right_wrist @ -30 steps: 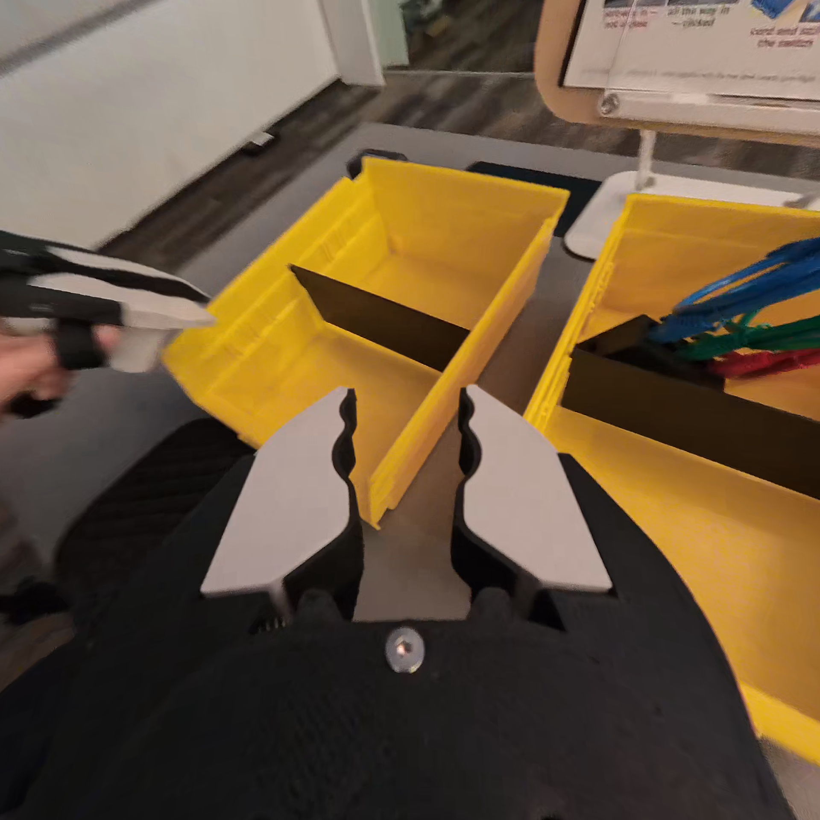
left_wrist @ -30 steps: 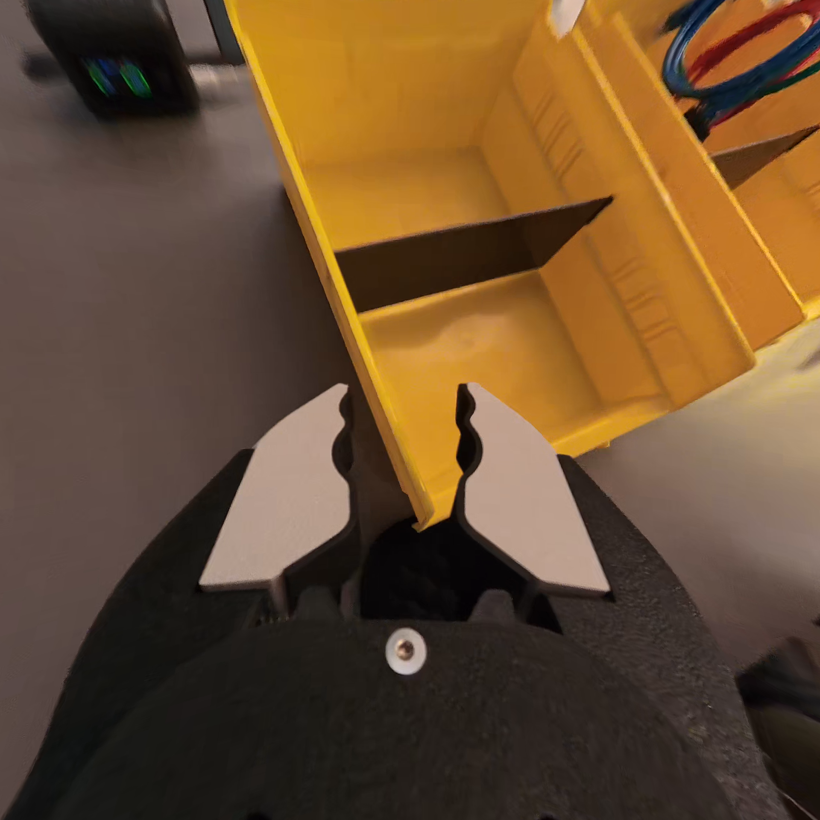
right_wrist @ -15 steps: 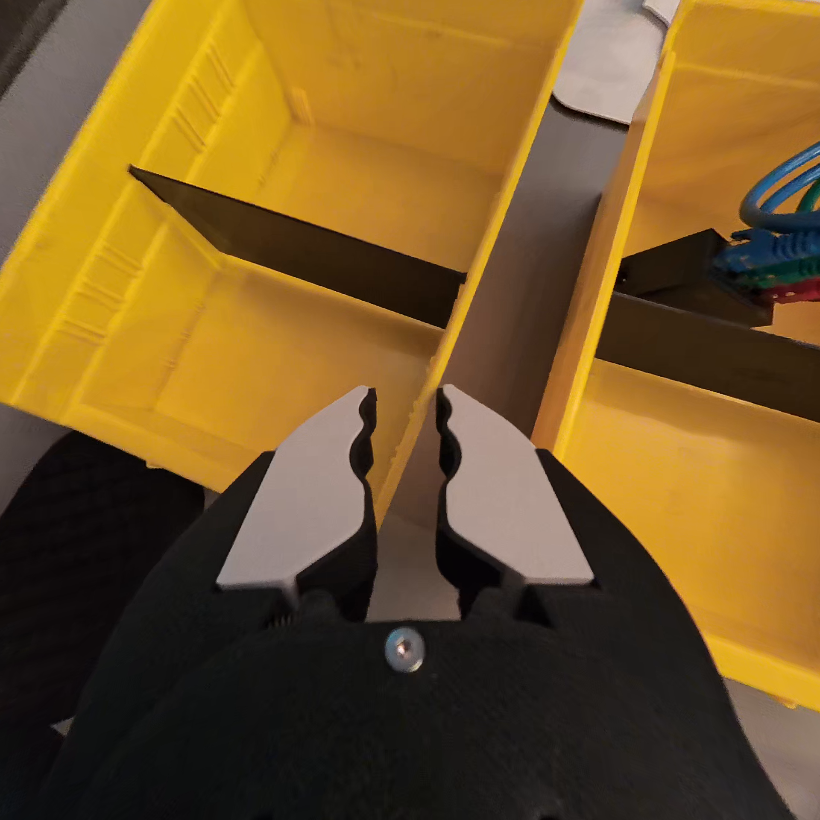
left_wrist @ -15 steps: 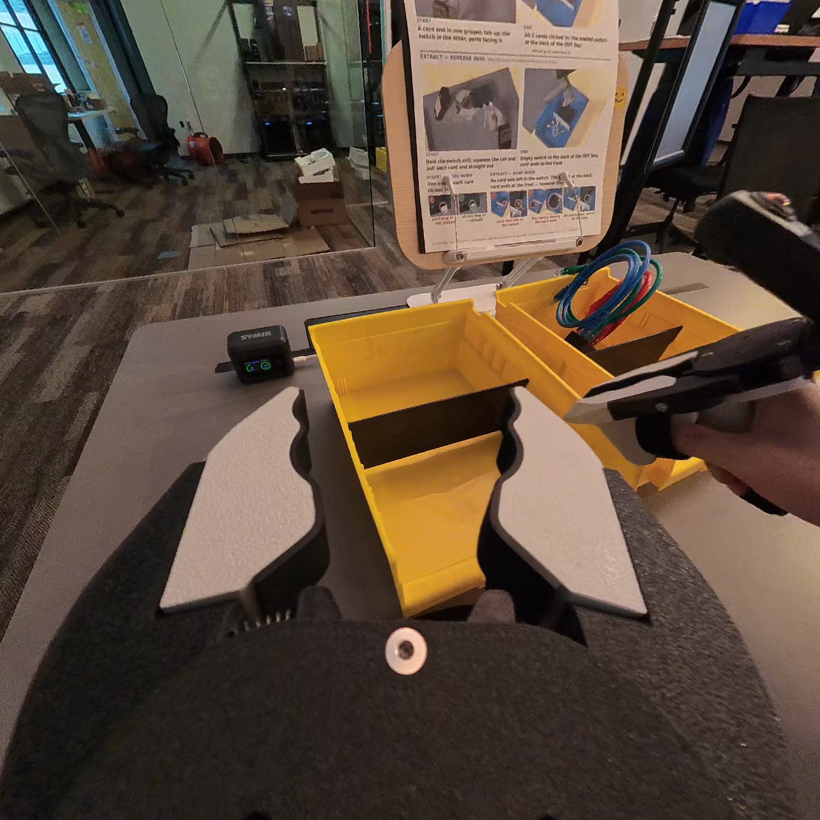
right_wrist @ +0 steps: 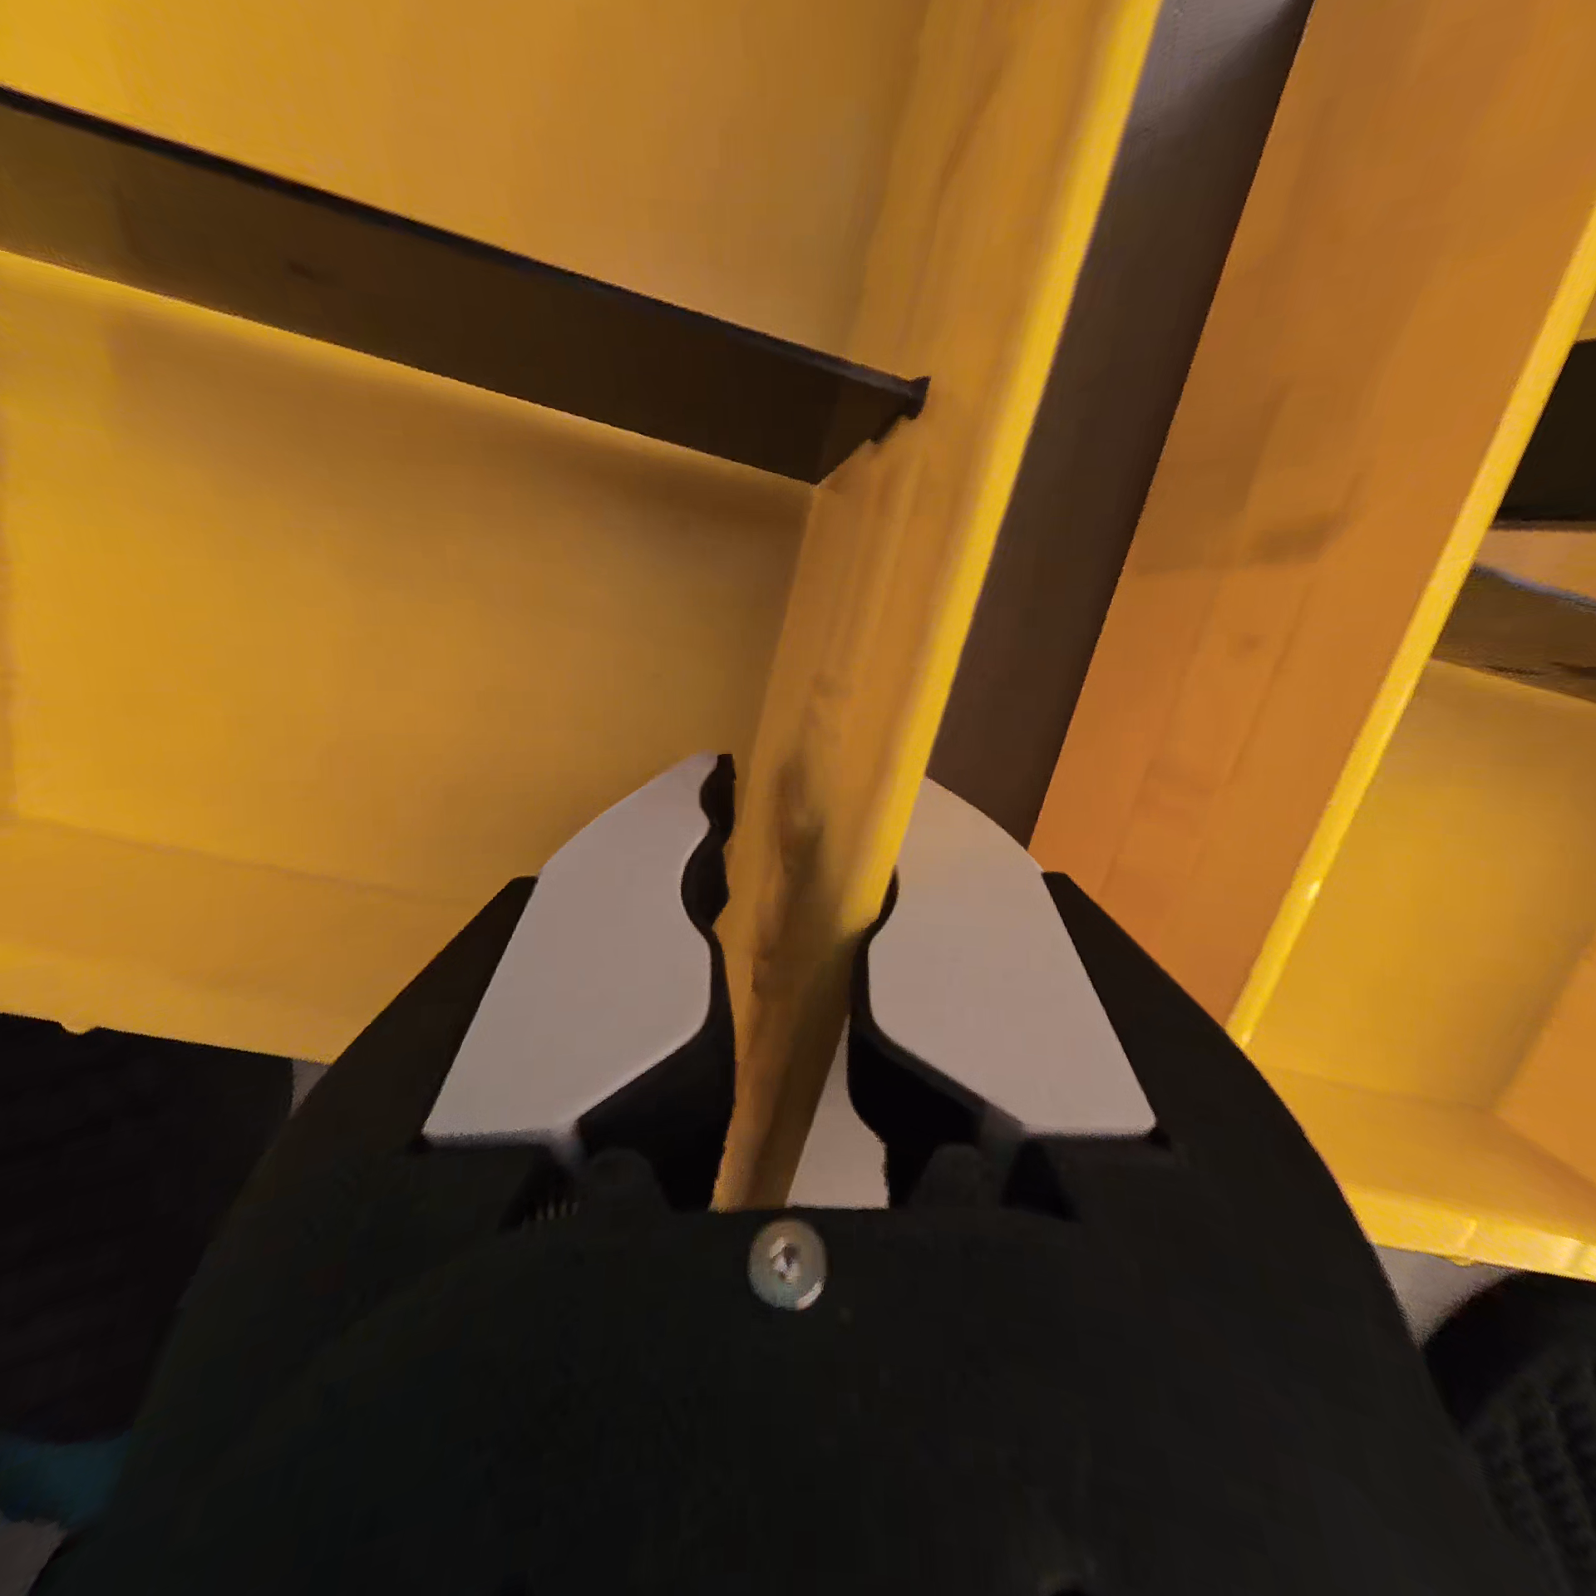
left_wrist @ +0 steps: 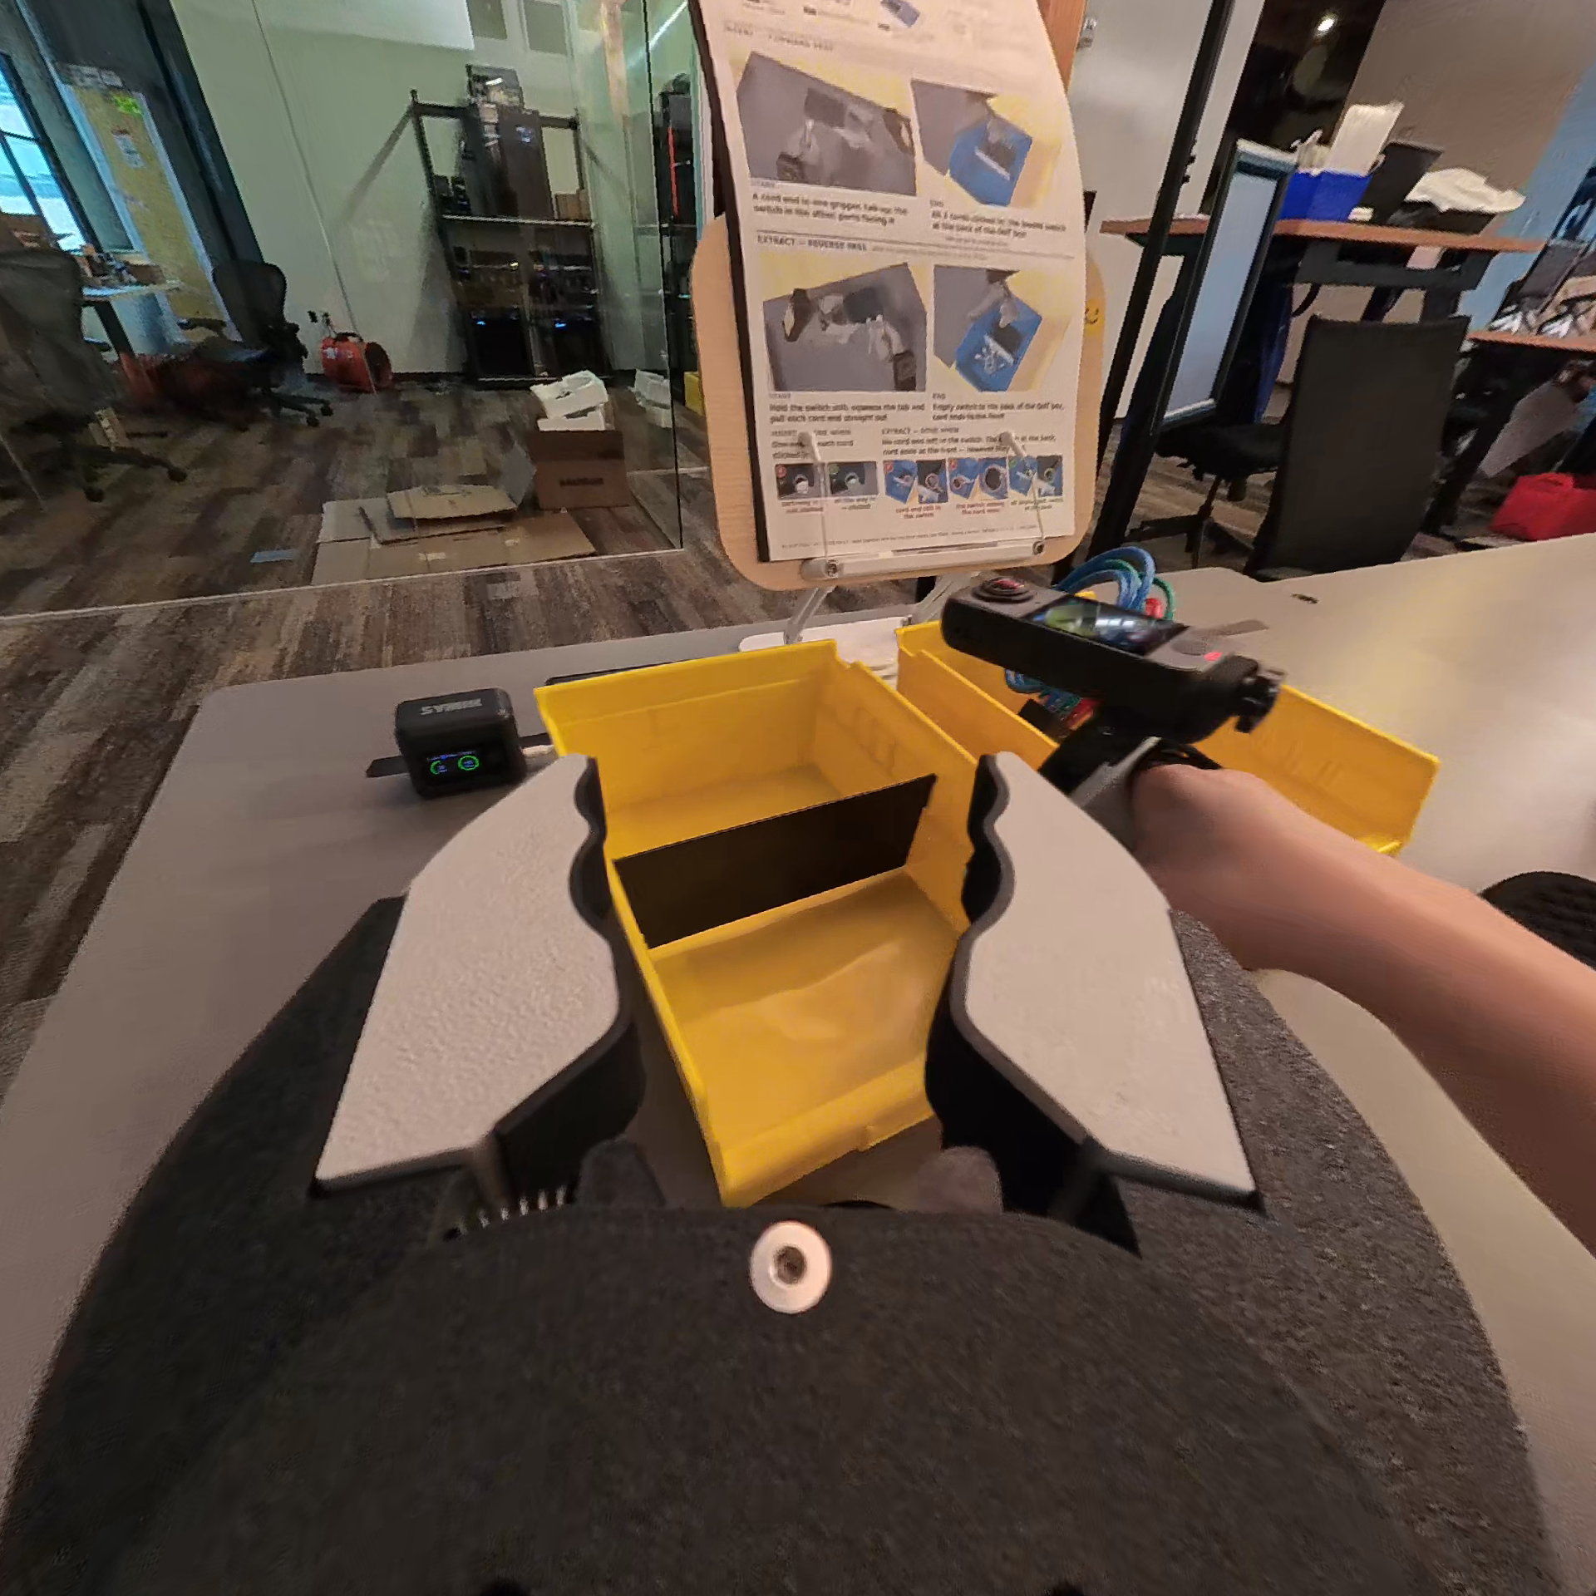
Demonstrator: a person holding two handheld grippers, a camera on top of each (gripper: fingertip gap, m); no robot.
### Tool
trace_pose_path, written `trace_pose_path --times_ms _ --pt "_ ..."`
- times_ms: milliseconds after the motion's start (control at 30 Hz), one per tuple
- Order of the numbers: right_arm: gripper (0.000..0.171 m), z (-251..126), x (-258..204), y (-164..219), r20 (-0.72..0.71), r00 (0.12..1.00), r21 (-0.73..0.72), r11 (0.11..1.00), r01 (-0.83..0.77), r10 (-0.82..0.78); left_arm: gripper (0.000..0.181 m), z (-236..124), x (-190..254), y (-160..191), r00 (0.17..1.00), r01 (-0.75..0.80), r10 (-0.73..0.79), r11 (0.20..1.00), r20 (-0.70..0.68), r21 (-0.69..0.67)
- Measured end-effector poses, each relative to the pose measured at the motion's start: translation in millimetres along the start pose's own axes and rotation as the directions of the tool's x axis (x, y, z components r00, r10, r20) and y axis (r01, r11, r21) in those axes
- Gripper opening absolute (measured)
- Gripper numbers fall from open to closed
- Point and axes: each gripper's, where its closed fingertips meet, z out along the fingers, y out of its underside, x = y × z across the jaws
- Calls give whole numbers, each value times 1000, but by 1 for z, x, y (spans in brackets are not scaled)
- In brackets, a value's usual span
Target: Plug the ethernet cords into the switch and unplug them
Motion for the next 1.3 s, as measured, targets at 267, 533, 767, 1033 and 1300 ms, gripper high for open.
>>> trace_pose_path --times_ms 267,533,767,1033,1300 --pt "23 8 11 -5 -30 999 -72 997 -16 14 90 -9 9 -3 993 61 -59 998 -100 12" --pt "7 15 1 0 139 989 -152 988 -35 57 88 -22 3 -7 996 46 -43 998 -78 31" --pt "5 15 -3 -2 163 986 -137 990 -24 46 86 -26 1 -12 996 54 -51 997 -71 46" --pt "4 10 -8 -1 191 981 -149 989 4 24 84 -29 7 -13 996 44 -41 998 -74 36" --pt "4 -14 -19 2 251 968 -183 980 80 -32 86 -49 12 -33 998 42 -38 997 -55 67"
